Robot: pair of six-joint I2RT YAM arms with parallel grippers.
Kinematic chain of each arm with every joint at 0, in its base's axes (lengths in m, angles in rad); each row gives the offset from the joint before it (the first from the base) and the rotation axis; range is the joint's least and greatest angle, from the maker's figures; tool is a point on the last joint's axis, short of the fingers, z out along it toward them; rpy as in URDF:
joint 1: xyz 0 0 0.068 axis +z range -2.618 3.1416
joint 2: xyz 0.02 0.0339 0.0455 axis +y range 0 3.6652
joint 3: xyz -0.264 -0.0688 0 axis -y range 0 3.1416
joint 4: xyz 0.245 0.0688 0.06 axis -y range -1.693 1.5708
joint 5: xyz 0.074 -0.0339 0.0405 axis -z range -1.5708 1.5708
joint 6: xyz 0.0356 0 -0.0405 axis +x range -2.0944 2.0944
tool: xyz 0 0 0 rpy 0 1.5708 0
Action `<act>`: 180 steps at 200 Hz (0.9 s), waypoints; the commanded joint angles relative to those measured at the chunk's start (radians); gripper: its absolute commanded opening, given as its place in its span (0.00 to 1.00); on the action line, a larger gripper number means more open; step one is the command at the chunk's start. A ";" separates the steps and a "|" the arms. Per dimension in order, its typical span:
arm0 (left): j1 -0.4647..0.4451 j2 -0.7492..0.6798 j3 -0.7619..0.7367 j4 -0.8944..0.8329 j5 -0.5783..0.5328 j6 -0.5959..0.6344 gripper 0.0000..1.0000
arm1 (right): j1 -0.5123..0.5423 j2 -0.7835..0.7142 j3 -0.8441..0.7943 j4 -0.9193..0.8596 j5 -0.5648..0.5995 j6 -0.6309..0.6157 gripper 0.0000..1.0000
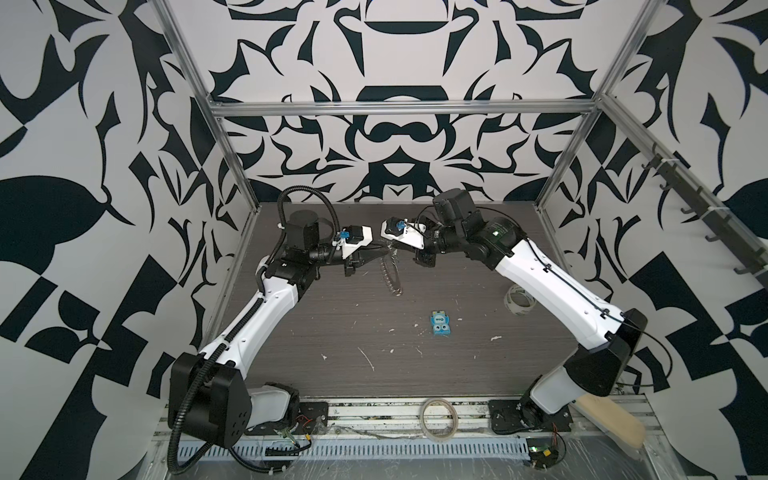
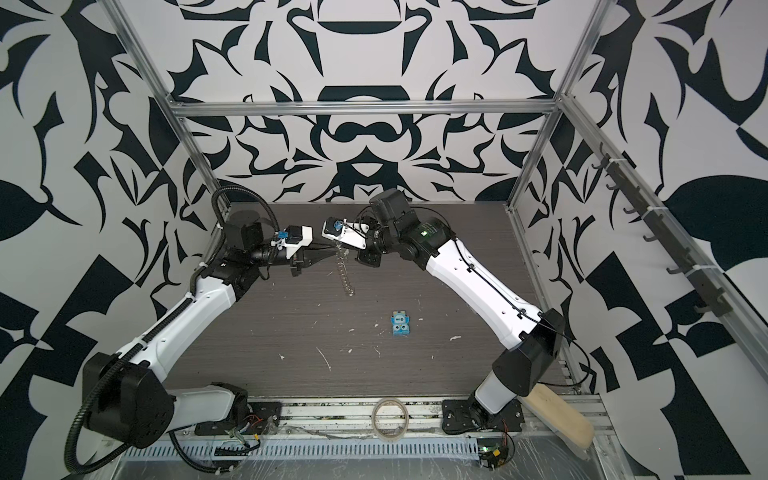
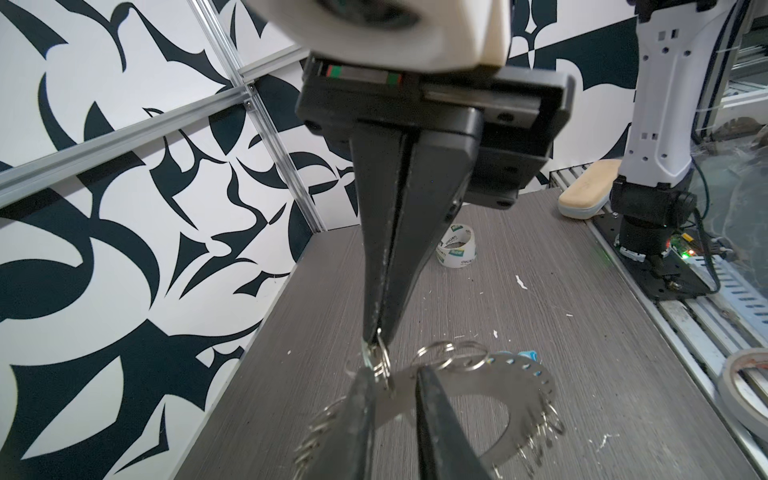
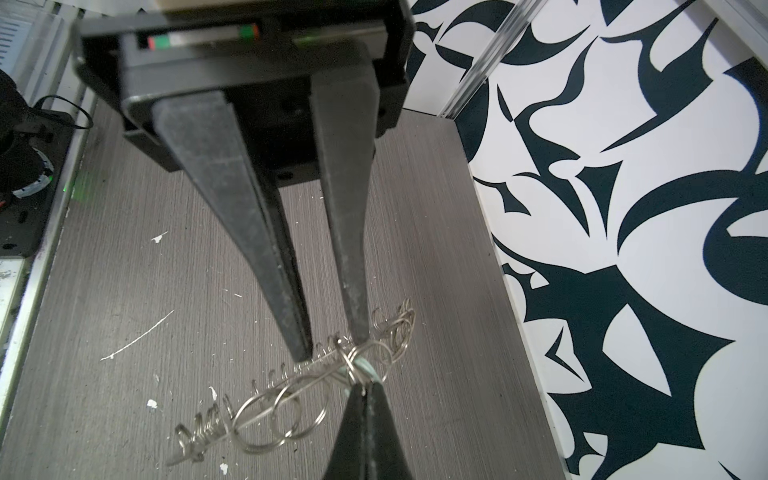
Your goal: Remove the keys from the keyring
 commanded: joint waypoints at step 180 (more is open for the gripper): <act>0.003 0.035 -0.004 0.124 0.021 -0.121 0.12 | 0.003 -0.007 0.036 0.086 -0.068 0.032 0.00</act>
